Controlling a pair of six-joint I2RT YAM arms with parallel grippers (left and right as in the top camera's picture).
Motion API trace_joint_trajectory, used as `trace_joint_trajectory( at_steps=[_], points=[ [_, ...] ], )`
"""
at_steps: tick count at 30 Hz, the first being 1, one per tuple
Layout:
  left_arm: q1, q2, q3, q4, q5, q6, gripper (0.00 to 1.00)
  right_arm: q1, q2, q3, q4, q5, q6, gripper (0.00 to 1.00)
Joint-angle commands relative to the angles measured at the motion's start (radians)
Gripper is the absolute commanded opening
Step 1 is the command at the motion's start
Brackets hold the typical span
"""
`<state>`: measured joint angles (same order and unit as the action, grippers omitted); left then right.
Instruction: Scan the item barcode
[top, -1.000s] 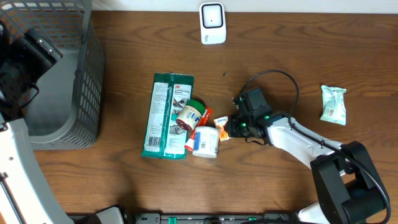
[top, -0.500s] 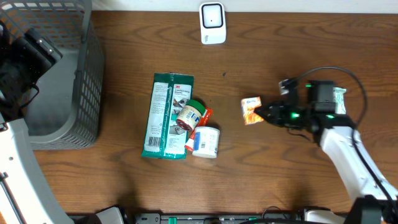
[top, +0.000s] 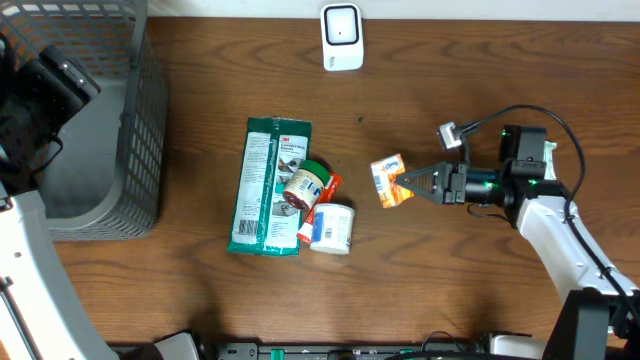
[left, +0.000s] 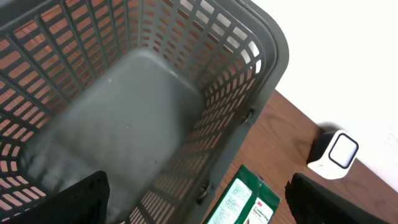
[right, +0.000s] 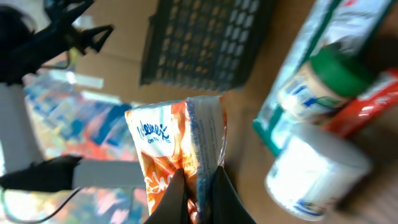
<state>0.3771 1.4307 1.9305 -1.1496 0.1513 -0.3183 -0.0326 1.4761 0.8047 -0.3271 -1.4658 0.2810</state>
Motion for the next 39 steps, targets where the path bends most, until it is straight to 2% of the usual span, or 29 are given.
trace_joint_trajectory(
  at_steps=[1,6,10,17,19,20,23,39],
  points=[
    [0.004,0.001,0.002,-0.001,-0.002,-0.009,0.88,0.050,0.004,-0.001,0.005,-0.094,0.023,0.01],
    [0.004,0.001,0.002,-0.001,-0.002,-0.009,0.88,0.146,0.001,0.000,0.064,-0.094,0.103,0.01],
    [0.004,0.001,0.002,-0.001,-0.002,-0.009,0.88,0.204,-0.050,0.002,0.267,-0.093,0.315,0.01],
    [0.004,0.001,0.002,-0.001,-0.002,-0.009,0.88,0.217,-0.228,0.004,1.006,-0.034,0.982,0.01],
    [0.004,0.001,0.002,-0.001,-0.002,-0.009,0.88,0.217,-0.280,0.004,1.222,0.003,1.152,0.01],
    [0.004,0.001,0.002,-0.001,-0.002,-0.009,0.88,0.217,-0.293,0.004,1.273,0.011,1.191,0.01],
    [0.004,0.001,0.002,-0.001,-0.002,-0.009,0.88,0.217,-0.308,0.003,1.301,0.025,1.234,0.01],
    [0.004,0.001,0.002,-0.001,-0.002,-0.009,0.88,0.217,-0.208,0.001,1.277,0.095,1.216,0.01]
  ],
)
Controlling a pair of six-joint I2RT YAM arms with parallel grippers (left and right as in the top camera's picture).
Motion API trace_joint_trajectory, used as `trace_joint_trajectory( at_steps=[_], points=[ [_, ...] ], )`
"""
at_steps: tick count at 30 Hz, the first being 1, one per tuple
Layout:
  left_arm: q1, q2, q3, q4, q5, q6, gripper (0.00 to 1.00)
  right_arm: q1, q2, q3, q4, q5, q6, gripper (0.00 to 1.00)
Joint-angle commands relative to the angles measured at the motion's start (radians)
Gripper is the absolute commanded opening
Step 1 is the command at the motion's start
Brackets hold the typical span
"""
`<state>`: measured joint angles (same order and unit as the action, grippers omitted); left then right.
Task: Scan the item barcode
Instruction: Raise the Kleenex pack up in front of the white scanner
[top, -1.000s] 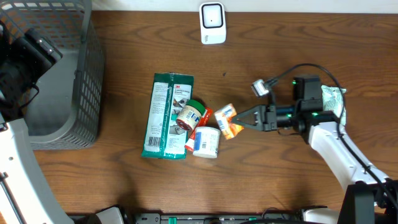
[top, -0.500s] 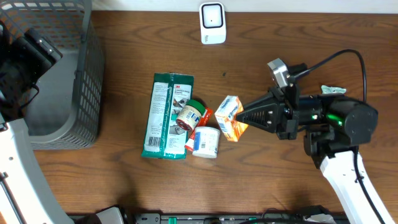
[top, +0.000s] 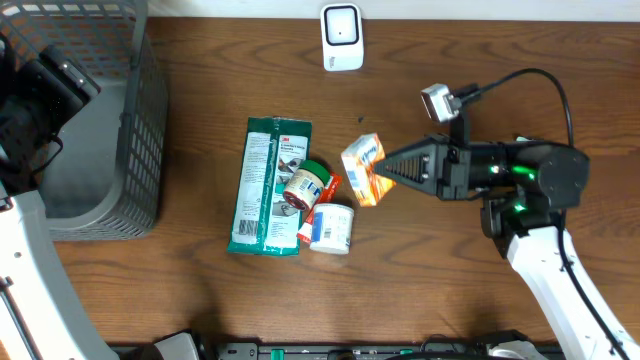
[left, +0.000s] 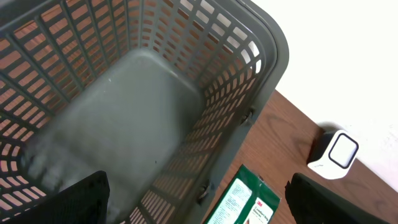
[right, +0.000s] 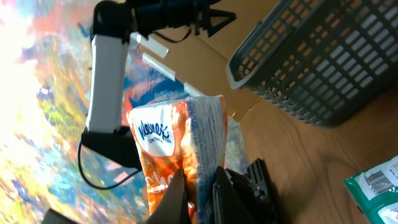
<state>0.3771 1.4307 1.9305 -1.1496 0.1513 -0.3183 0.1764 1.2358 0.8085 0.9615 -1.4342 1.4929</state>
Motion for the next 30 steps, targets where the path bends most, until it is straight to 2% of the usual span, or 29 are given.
trace_joint_trajectory(
  at_steps=[1,5,7,13,17,20,23,25,30],
  points=[
    [0.004,0.001,0.002,-0.001,-0.002,-0.009,0.88,0.006,0.060,-0.003,-0.031,0.085,-0.056,0.01],
    [0.004,0.001,0.002,-0.001,-0.002,-0.009,0.88,0.006,0.125,-0.003,-0.167,0.099,-0.280,0.01],
    [0.004,0.001,0.002,-0.001,-0.002,-0.009,0.88,0.004,0.159,-0.003,-0.320,0.152,-0.421,0.01],
    [0.004,0.001,0.002,-0.001,-0.002,-0.009,0.88,-0.035,0.172,0.051,-0.777,0.514,-0.735,0.02],
    [0.004,0.001,0.002,-0.001,-0.002,-0.009,0.88,-0.030,0.163,0.275,-1.240,0.827,-1.003,0.01],
    [0.004,0.001,0.002,-0.001,-0.002,-0.009,0.88,0.016,0.172,0.504,-1.564,1.156,-1.176,0.01],
    [0.004,0.001,0.002,-0.001,-0.002,-0.009,0.88,0.087,0.214,0.709,-1.760,1.424,-1.305,0.01],
    [0.004,0.001,0.002,-0.001,-0.002,-0.009,0.89,0.134,0.269,0.849,-1.881,1.569,-1.332,0.01],
    [0.004,0.001,0.002,-0.001,-0.002,-0.009,0.88,0.210,0.481,1.231,-2.084,1.814,-1.408,0.01]
  ],
)
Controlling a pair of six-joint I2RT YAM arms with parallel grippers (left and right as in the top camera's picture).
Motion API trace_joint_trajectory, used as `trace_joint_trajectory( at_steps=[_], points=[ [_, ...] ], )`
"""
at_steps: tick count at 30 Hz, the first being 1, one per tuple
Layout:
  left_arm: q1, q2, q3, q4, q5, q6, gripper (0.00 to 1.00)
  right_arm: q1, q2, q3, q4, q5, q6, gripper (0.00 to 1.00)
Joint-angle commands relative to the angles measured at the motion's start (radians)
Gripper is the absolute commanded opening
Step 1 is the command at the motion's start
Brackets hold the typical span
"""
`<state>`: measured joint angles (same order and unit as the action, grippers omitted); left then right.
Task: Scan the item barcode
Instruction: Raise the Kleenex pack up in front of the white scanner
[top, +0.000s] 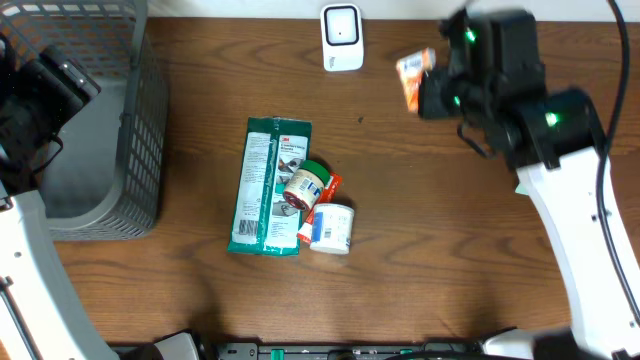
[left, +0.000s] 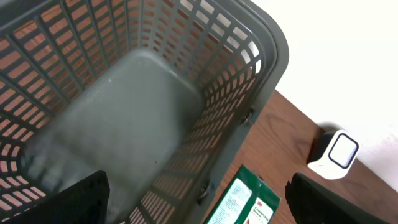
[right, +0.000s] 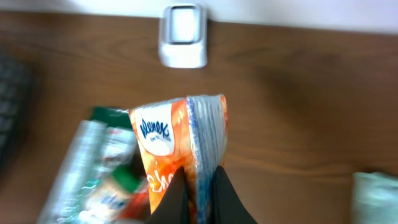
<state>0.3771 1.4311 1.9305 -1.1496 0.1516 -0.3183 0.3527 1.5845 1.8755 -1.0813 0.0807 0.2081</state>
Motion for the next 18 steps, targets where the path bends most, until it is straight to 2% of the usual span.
trace_joint_trajectory(
  at_steps=[1,5,7,12,18],
  points=[
    [0.004,0.000,0.002,-0.001,-0.002,-0.009,0.88,0.047,0.177,0.232,-0.051,0.348,-0.137,0.01],
    [0.004,0.000,0.002,-0.001,-0.002,-0.009,0.88,0.110,0.354,0.441,0.025,0.570,-0.272,0.01],
    [0.004,0.000,0.002,-0.001,-0.002,-0.009,0.88,0.155,0.440,0.470,0.172,0.675,-0.374,0.01],
    [0.004,0.000,0.002,-0.001,-0.002,-0.009,0.88,0.203,0.605,0.469,0.443,0.738,-0.529,0.01],
    [0.004,0.000,0.002,-0.001,-0.002,-0.009,0.88,0.215,0.783,0.469,0.620,0.761,-0.702,0.01]
  ],
)
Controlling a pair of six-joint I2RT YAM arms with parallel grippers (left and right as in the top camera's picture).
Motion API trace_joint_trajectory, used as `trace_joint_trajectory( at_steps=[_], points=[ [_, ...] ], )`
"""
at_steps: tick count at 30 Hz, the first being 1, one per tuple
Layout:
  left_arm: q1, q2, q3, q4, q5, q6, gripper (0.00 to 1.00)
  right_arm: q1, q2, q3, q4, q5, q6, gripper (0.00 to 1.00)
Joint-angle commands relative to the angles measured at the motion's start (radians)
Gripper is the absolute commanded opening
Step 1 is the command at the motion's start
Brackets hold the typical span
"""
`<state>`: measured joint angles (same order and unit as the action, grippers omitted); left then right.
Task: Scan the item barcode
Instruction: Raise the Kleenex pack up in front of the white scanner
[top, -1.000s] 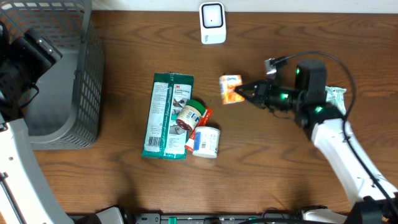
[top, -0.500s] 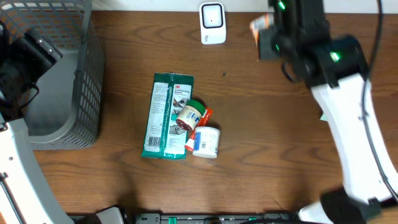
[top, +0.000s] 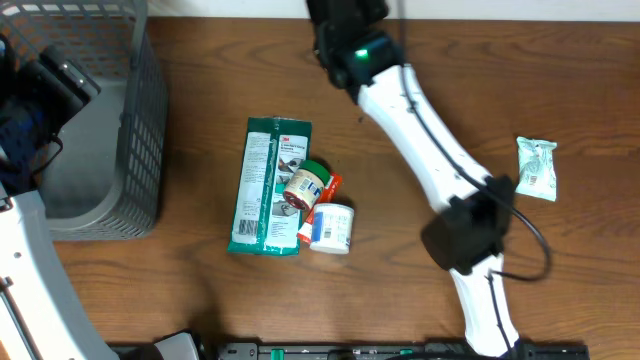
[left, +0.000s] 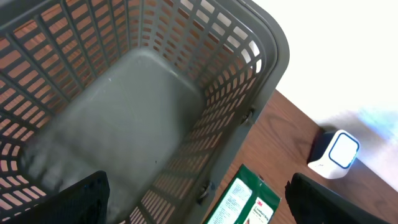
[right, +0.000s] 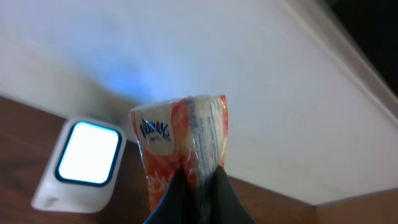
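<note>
My right gripper (right: 198, 186) is shut on an orange and white tissue packet (right: 180, 134), held upright. Just left of the packet, at the table's back edge, stands the white scanner (right: 81, 165) with its window lit. In the overhead view my right arm (top: 420, 130) reaches to the top centre and hides both scanner and packet. From the left wrist view the scanner (left: 336, 154) shows at the right. My left gripper (left: 199, 208) stands open above the grey basket (left: 124, 124), holding nothing.
A green 3M pack (top: 268, 185), a green-lidded jar (top: 305, 185), a white tub (top: 330, 228) and a red item lie together mid-table. A small green packet (top: 535, 168) lies at the right. The basket (top: 90, 120) fills the left side.
My right gripper, still shut on the tissue packet, has moved left from beside the scanner to right at it. The arm now covers the scanner from overhead. My left arm has not moved.
First my right gripper held the tissue packet low, right of the pile of goods. Then it held it raised, closer to the pile. Then it was at the back, right of the scanner, and now it holds the packet next to the lit scanner window.
</note>
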<state>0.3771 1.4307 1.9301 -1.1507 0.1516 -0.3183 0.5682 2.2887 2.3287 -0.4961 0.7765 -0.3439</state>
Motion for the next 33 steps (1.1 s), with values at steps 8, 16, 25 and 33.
trace_joint_trajectory(
  at_steps=[8,16,25,33],
  points=[
    [0.004,0.001,0.002,0.000,-0.002,-0.009,0.88,-0.006,0.275,0.016,0.215,0.092,-0.251,0.01],
    [0.004,0.001,0.002,0.000,-0.002,-0.009,0.88,-0.004,0.328,0.016,0.249,0.098,-0.274,0.01],
    [0.004,0.001,0.002,0.000,-0.002,-0.009,0.88,-0.006,0.330,0.015,0.242,0.082,-0.261,0.01],
    [0.004,0.001,0.002,0.000,-0.002,-0.009,0.88,-0.024,0.330,0.014,0.208,0.050,-0.128,0.01]
  ],
)
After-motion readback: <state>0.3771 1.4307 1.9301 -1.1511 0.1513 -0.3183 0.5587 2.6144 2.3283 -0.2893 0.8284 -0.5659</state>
